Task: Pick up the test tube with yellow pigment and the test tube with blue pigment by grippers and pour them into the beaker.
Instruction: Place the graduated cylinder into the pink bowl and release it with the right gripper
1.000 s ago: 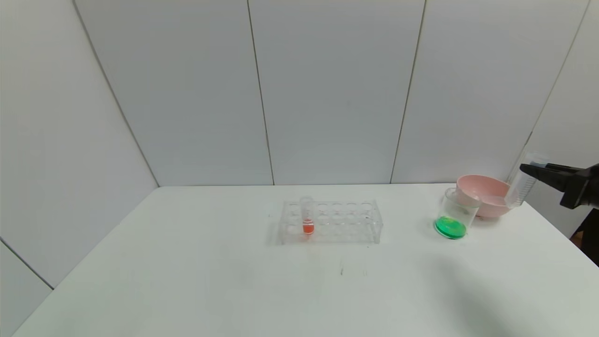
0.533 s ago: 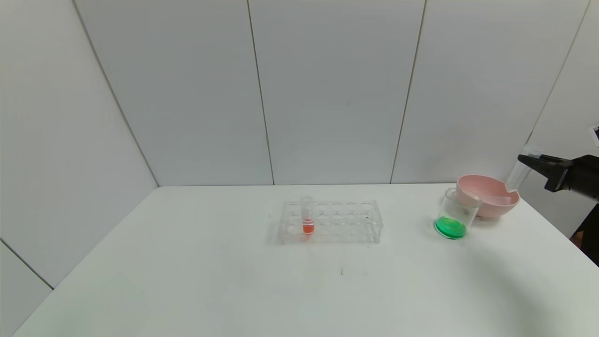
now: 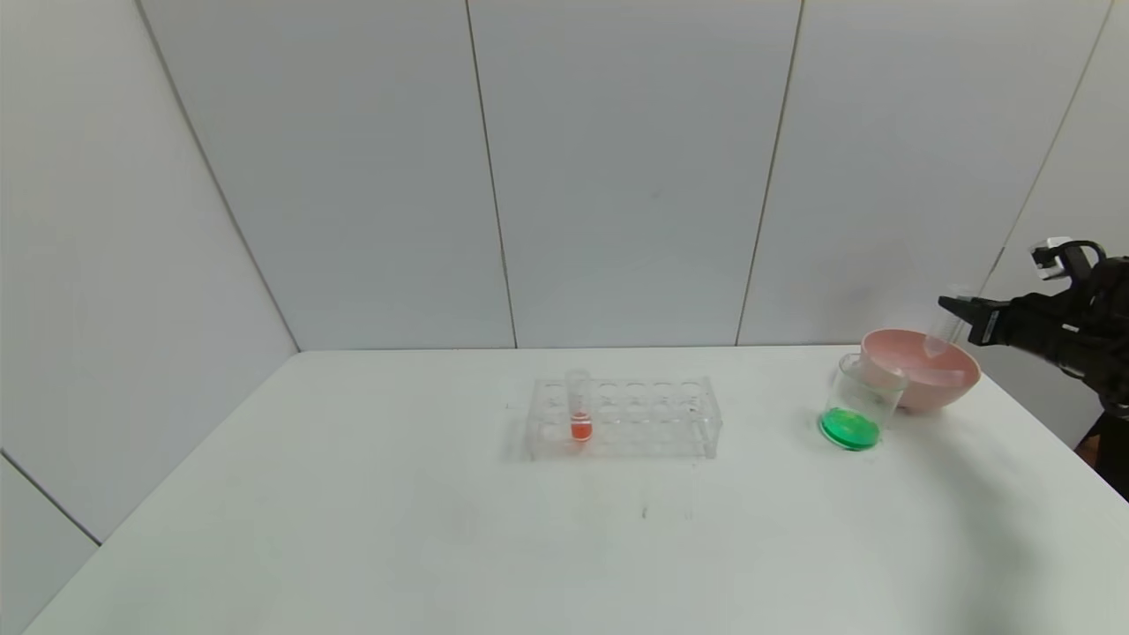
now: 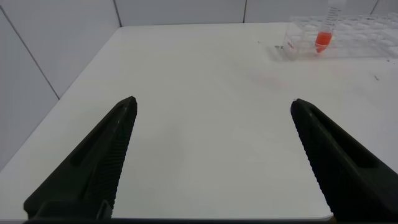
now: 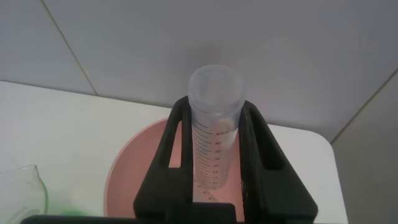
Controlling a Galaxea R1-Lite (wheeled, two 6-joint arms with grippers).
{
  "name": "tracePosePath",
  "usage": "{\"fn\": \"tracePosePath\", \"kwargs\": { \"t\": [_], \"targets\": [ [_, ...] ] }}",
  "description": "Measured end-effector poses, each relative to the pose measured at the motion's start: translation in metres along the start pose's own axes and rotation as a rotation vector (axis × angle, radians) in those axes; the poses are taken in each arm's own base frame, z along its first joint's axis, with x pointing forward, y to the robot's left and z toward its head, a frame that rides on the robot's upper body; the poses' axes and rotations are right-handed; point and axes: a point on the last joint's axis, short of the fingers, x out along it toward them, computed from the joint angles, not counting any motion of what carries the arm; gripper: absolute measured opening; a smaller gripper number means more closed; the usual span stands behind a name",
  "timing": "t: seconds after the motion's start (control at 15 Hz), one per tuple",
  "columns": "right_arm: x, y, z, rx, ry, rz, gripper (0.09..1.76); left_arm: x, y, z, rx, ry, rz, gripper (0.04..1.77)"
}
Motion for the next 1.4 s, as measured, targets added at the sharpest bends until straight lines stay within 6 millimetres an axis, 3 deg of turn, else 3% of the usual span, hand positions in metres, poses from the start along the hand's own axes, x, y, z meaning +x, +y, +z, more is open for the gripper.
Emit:
{"fn": "tracePosePath", "kwargs": {
  "t": [0.13,0.33,0.67,0.87,1.07,1.2,1.4],
  "targets": [
    [0.006,-0.003,-0.006,0.007,0.013,0.002,0.49,0.0,0.0,0.0,0.0,0.0,0.0,1.76],
    [0.009,-0.004,-0.009,0.009,0.017,0.007,0.9,0.0,0.0,0.0,0.0,0.0,0.0,1.76],
    [0.018,0.012,-0.003,-0.004,0.005,-0.013,1.28,0.0,0.0,0.0,0.0,0.0,0.0,1.76],
    [0.035,0.048,0.005,-0.008,-0.007,-0.03,1.42,0.0,0.0,0.0,0.0,0.0,0.0,1.76],
    [0.049,0.098,0.016,0.022,-0.022,-0.005,1.51,0.0,0.0,0.0,0.0,0.0,0.0,1.76],
    [0.044,0.128,0.024,0.023,-0.025,0.018,1.55,0.0,0.0,0.0,0.0,0.0,0.0,1.76],
    [0.015,0.152,0.037,0.013,-0.059,0.045,1.6,0.0,0.0,0.0,0.0,0.0,0.0,1.76]
  ]
}}
